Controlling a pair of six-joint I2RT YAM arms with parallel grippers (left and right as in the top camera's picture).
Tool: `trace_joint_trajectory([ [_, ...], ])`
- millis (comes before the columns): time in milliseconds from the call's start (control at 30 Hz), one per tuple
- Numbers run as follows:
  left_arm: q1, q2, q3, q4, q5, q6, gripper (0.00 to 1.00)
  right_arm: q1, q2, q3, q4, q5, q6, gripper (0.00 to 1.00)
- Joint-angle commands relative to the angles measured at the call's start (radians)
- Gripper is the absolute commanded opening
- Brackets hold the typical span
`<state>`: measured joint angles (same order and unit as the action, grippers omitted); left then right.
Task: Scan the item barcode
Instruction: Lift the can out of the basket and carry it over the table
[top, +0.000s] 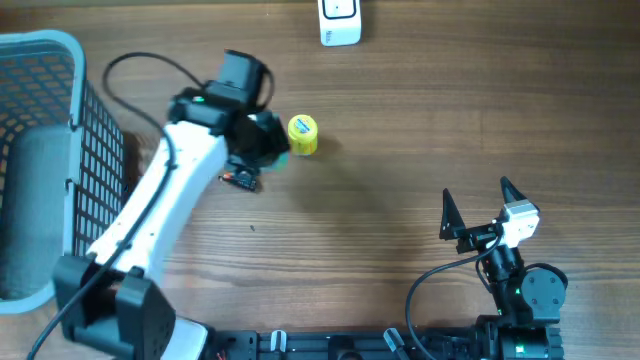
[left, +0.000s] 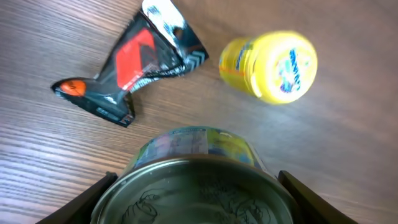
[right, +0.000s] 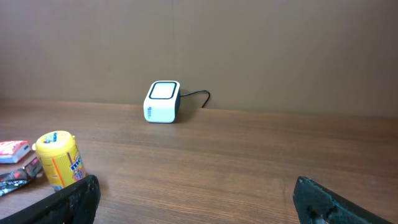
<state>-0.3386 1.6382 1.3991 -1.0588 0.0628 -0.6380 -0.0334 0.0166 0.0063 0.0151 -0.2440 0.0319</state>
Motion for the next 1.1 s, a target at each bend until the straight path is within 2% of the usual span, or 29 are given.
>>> trace_joint_trajectory([
  [0,-0.076,0.027,0.007,0.003,-0.072,0.011,0.66,0.004,-0.002,-0.001,0.006,-0.012,-0.004,1.00],
  [167,-0.139,0.042,0.007,0.003,-0.079,0.114,0.65,0.004,-0.002,-0.001,0.006,-0.012,-0.004,1.00],
  [367,-0.190,0.043,0.007,0.003,-0.071,0.348,0.65,0.004,-0.002,-0.001,0.006,-0.012,-0.005,1.00],
  [567,-0.195,0.043,0.007,0.028,0.094,0.581,0.65,0.004,-0.002,-0.001,0.006,-0.012,-0.004,1.00],
  [700,-0.195,0.043,0.007,0.042,0.098,0.608,0.64,0.004,-0.002,-0.001,0.006,-0.012,-0.005,1.00],
  [800,-0.195,0.044,-0.005,0.051,0.102,0.623,0.59,0.004,-0.002,-0.001,0.006,-0.012,-0.005,1.00],
  [833,-0.195,0.044,-0.021,0.058,0.124,0.662,0.58,0.004,-0.003,-0.001,0.006,-0.013,-0.005,1.00],
  [1067,-0.195,0.045,-0.152,0.101,0.151,0.718,0.61,0.004,-0.003,-0.001,0.006,-0.013,-0.004,1.00],
])
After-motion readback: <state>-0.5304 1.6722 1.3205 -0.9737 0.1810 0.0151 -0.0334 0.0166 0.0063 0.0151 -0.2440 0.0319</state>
